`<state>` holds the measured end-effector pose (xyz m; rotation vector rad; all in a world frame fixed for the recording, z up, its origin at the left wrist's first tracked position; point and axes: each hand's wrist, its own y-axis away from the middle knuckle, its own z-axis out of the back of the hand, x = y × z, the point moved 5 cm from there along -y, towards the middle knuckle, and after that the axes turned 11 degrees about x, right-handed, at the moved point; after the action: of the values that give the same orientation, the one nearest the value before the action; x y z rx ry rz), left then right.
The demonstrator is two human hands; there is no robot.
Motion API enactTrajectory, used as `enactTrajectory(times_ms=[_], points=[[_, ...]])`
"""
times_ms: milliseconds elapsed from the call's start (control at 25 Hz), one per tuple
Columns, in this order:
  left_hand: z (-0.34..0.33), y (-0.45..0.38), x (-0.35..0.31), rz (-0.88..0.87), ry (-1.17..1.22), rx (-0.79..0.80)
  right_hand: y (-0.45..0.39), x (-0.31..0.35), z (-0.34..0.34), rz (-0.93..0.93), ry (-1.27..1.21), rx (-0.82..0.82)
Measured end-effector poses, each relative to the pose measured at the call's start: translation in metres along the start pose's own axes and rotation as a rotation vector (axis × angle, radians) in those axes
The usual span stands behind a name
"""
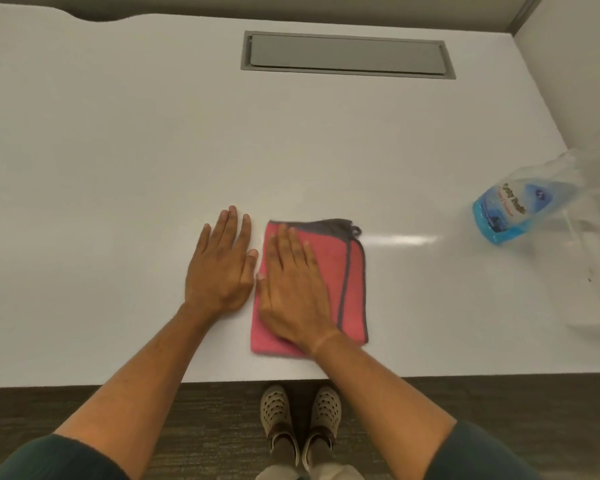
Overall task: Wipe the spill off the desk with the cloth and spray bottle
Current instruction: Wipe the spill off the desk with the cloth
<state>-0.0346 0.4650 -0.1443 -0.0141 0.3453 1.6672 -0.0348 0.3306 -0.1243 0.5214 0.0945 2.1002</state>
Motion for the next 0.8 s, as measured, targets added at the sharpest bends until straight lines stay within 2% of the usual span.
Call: enactTrajectory(times_ms=[120,280,360,400,480,560,600,800], points=[[0.003,0.001,0.000,0.007,0.000,-0.024,0.060,-0.031,-0.012,0.047,0.004,-0.001],[0.003,0.002,-0.003,0.018,0.012,-0.016,0.058,-0.116,0.016,-0.274,0.031,-0.042],[0.003,0.002,-0.002,0.025,0.002,-0.020,0.030,-0.126,0.033,-0.385,0.015,-0.064],[0.002,0.001,-0.002,0.024,-0.002,-0.022,0.020,-0.119,0.035,-0.367,0.011,-0.066],[0.001,0.002,-0.002,0.017,0.004,-0.017,0.021,-0.094,0.024,-0.204,0.020,-0.025],[0.002,0.001,-0.001,0.014,0.014,-0.019,0.052,-0.076,0.005,-0.042,0.023,0.041],[0.001,0.002,0.000,0.013,0.013,-0.022,0.070,-0.080,0.000,-0.033,0.009,0.043],[0.002,0.003,-0.001,0.015,0.017,-0.025,0.124,-0.164,0.011,-0.398,-0.016,-0.037]])
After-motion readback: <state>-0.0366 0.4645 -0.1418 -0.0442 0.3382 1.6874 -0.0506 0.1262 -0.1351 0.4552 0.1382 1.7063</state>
